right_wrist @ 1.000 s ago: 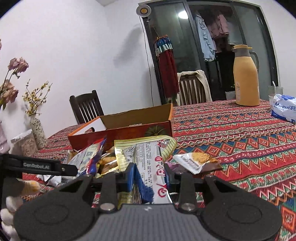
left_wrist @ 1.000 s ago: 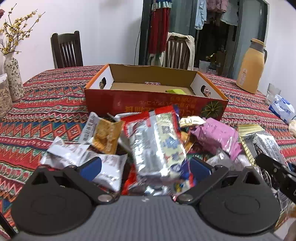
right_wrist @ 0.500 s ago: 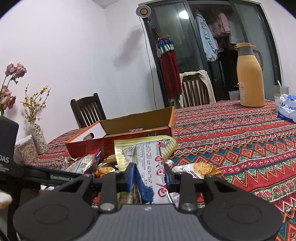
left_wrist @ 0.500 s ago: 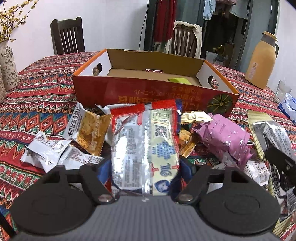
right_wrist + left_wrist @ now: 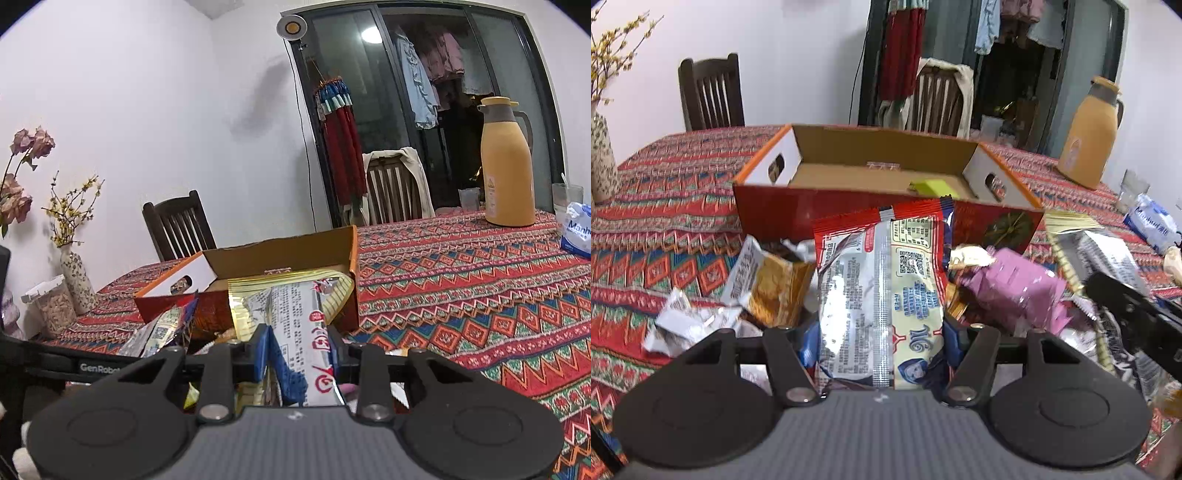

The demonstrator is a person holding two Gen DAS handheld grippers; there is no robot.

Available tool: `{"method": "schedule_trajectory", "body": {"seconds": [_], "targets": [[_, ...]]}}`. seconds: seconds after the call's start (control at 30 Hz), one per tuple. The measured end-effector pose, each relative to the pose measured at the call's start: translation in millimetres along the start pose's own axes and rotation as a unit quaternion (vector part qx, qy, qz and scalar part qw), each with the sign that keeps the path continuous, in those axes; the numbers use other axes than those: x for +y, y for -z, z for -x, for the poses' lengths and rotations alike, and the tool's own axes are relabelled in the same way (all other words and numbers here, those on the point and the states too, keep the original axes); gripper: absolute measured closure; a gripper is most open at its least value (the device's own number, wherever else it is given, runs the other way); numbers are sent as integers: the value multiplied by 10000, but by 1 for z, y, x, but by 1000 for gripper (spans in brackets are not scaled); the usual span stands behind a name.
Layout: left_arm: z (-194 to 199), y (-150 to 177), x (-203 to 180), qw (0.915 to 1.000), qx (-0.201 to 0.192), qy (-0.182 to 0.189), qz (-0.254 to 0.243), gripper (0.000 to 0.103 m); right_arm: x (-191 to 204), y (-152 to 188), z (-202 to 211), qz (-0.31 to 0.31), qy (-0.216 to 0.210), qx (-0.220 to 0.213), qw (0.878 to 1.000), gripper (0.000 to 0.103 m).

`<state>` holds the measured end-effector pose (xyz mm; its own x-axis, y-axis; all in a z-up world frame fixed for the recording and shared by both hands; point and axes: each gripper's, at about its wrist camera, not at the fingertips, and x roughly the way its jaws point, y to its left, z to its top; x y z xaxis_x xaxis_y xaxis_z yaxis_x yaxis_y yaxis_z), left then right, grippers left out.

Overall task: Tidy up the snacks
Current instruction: 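Carry both packets into the cardboard box and open both grippers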

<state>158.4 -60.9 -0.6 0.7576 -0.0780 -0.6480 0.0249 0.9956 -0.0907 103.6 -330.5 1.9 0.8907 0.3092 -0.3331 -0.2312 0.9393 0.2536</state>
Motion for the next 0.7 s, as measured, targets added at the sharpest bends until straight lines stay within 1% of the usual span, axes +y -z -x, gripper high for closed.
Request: {"method": "schedule_trajectory", "body": {"seconds": [0.17, 0.43, 0.6, 0.7], "targets": [[11, -18, 1, 9997, -225, 67, -64, 40, 7, -13, -7, 22, -11, -70, 10000, 73], [22, -64, 2, 9973, -718, 57, -164, 40, 21, -46, -29, 83, -29, -239, 9997, 72], [22, -93, 2, 9942, -1056, -21, -224, 40, 29, -72, -50, 118, -10, -375, 9992, 72], [16, -110, 4, 9929, -1170, -63, -181, 40, 33, -90, -69, 113, 23, -418, 9991, 72]]}}
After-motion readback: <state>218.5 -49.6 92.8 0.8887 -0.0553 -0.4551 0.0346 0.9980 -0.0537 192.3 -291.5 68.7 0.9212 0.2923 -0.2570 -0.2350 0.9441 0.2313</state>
